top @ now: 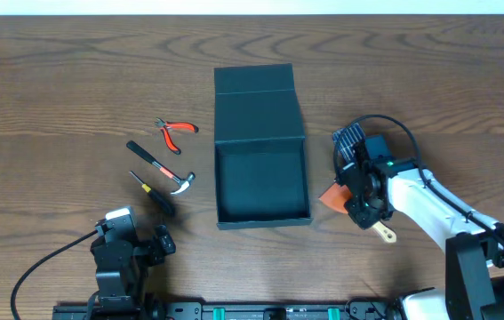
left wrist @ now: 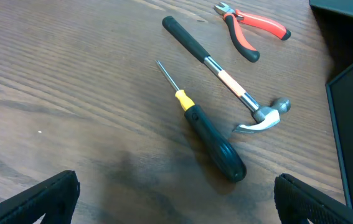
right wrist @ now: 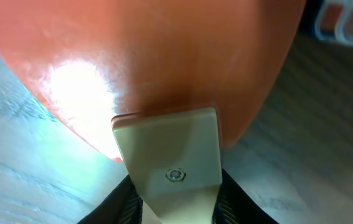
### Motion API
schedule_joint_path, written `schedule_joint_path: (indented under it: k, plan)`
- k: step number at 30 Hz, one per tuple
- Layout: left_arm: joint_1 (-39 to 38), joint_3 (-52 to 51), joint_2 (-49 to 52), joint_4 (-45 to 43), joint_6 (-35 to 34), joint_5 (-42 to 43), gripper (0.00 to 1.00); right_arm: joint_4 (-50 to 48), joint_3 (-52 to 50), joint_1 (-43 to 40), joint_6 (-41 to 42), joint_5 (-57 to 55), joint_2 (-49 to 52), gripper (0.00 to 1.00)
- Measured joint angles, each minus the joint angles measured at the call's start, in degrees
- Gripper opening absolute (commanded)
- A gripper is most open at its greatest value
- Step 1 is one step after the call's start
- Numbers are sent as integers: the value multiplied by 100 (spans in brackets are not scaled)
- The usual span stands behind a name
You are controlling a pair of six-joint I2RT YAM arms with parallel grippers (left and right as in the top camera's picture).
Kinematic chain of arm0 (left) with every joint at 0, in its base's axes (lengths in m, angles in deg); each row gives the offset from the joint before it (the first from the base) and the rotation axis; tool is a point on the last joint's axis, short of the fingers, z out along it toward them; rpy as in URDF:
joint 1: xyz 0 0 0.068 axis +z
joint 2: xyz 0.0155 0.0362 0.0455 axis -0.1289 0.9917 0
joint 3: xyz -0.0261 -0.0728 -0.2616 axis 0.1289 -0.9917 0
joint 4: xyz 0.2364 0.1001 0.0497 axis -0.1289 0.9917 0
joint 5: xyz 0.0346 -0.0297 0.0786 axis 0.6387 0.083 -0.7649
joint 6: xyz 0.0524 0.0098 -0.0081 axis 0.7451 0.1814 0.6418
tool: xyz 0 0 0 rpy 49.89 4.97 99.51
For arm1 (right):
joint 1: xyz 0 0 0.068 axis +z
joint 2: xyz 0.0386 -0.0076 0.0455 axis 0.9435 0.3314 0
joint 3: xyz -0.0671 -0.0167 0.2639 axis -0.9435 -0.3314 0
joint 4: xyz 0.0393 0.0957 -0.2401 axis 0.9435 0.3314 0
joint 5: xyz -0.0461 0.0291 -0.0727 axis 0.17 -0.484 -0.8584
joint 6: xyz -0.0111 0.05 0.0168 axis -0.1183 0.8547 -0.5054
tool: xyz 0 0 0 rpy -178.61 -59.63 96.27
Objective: Pack container
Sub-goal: 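Lift the orange scraper with the right gripper and carry it over the box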
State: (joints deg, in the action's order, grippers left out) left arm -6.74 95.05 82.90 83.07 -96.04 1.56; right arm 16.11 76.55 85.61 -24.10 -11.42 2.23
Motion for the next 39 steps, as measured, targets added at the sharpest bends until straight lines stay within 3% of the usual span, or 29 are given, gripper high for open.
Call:
schedule_joint_path:
  k: [3, 11, 22, 39]
  plan:
    - [0, 0, 0, 0, 0, 0, 99, -31, 0, 129, 48, -31, -4, 27]
    - [0, 0, 0, 0, 0, 0, 99, 28, 42, 420, 332, -2, 11, 12]
    - [0, 0, 0, 0, 0, 0, 99, 614, 564, 450, 662, 98, 109, 11]
    - [0, 0, 0, 2, 0, 0, 99, 1941, 2507, 452, 846, -94, 136, 10]
